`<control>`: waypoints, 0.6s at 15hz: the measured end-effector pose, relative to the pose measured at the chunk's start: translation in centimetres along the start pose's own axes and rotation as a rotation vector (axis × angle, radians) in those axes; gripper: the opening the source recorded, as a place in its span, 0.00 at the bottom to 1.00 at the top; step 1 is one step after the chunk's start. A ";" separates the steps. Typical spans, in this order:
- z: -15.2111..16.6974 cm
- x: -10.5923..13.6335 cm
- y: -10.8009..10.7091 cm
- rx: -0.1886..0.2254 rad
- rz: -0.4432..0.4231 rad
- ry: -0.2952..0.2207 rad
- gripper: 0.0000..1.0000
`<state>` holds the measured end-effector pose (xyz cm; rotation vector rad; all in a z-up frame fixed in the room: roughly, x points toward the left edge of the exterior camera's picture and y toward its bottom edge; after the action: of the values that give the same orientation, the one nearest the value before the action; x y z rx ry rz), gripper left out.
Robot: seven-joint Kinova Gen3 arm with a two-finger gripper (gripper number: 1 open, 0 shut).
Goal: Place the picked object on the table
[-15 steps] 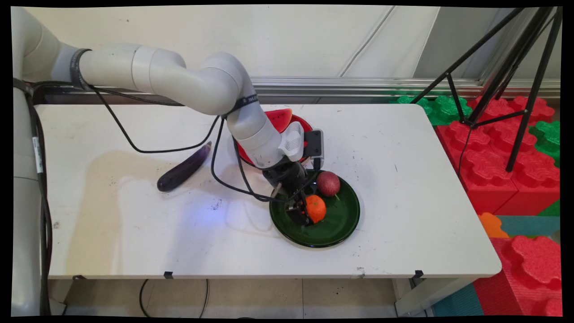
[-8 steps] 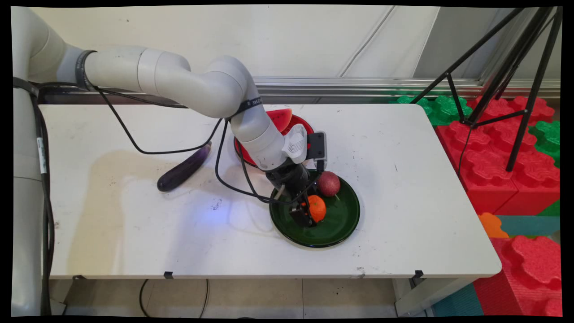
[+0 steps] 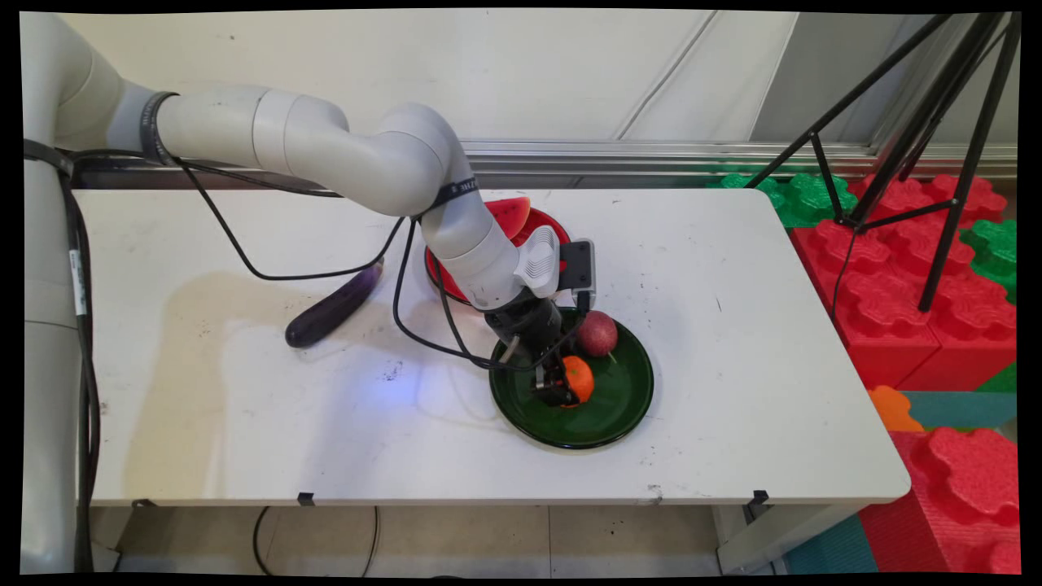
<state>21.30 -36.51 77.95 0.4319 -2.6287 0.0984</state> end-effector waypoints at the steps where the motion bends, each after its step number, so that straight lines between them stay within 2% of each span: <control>1: 0.0 0.0 0.0 0.001 0.002 0.000 0.00; 9: -1.6 -0.1 0.3 0.014 0.004 0.015 0.00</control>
<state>21.96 -36.02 79.30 0.4289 -2.6157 0.1212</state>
